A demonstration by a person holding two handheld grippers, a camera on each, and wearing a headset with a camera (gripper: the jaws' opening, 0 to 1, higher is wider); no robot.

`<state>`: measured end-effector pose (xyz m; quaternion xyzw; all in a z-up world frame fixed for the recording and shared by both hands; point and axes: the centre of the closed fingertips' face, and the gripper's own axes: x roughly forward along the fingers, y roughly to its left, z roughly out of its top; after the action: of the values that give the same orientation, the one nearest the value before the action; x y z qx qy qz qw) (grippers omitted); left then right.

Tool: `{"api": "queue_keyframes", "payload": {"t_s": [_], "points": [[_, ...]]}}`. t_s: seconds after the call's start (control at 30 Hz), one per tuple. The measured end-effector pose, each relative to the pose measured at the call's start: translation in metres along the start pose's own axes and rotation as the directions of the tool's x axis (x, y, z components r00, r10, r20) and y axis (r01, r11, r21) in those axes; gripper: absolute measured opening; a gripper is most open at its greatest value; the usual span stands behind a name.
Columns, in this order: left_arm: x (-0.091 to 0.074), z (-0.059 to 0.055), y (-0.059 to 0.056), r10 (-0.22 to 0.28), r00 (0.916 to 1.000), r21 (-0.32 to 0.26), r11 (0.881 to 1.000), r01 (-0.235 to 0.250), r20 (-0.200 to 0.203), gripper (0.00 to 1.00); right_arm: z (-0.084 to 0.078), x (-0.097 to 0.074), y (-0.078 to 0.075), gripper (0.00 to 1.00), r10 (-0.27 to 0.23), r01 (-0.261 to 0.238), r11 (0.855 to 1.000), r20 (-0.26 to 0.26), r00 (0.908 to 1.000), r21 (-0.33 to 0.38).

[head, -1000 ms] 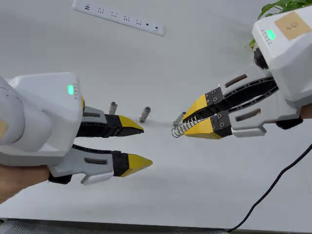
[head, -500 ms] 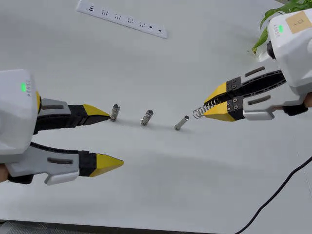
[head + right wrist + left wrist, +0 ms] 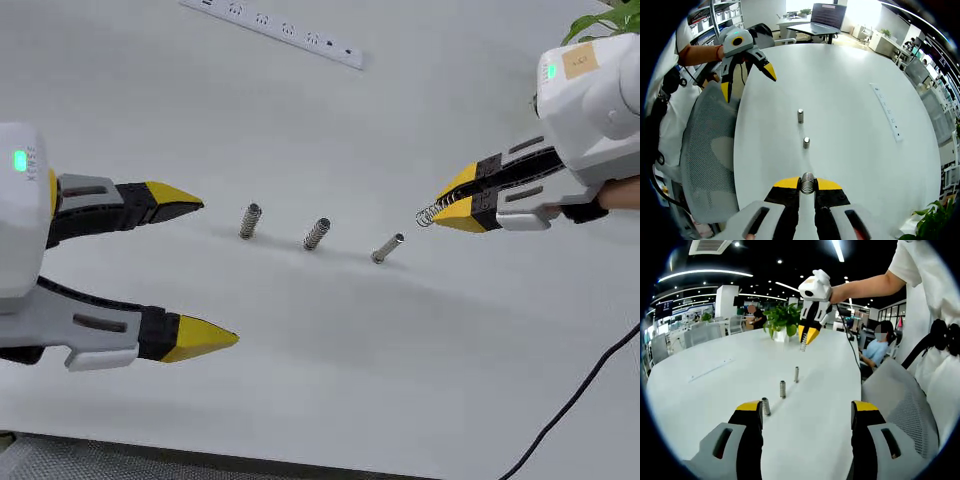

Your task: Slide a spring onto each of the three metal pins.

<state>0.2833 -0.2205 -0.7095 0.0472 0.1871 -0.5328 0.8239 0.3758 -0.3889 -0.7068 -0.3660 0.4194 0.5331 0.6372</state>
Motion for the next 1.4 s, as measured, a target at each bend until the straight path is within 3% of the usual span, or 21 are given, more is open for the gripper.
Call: {"api": "queue_keyframes", "payload": {"t_s": [0.57,0.93,1.4], "points": [[-0.006,-0.013,0.020,0.034,0.9994,-0.017,0.999,-0.034,0.012,0.99,-0.023,0.039,-0.013,0.06,0.028,-0.026,0.999,-0.082,0.9963,0.028],[-0.004,-0.016,0.020,0.028,0.9995,-0.033,0.999,-0.028,0.011,0.98,-0.027,0.048,-0.009,0.06,0.038,-0.035,0.999,-0.112,0.9930,0.028],[-0.002,-0.017,0.020,0.021,0.9996,-0.043,0.999,-0.020,0.022,0.97,-0.029,0.055,-0.011,0.06,0.049,-0.045,0.998,-0.113,0.9924,0.035]]}}
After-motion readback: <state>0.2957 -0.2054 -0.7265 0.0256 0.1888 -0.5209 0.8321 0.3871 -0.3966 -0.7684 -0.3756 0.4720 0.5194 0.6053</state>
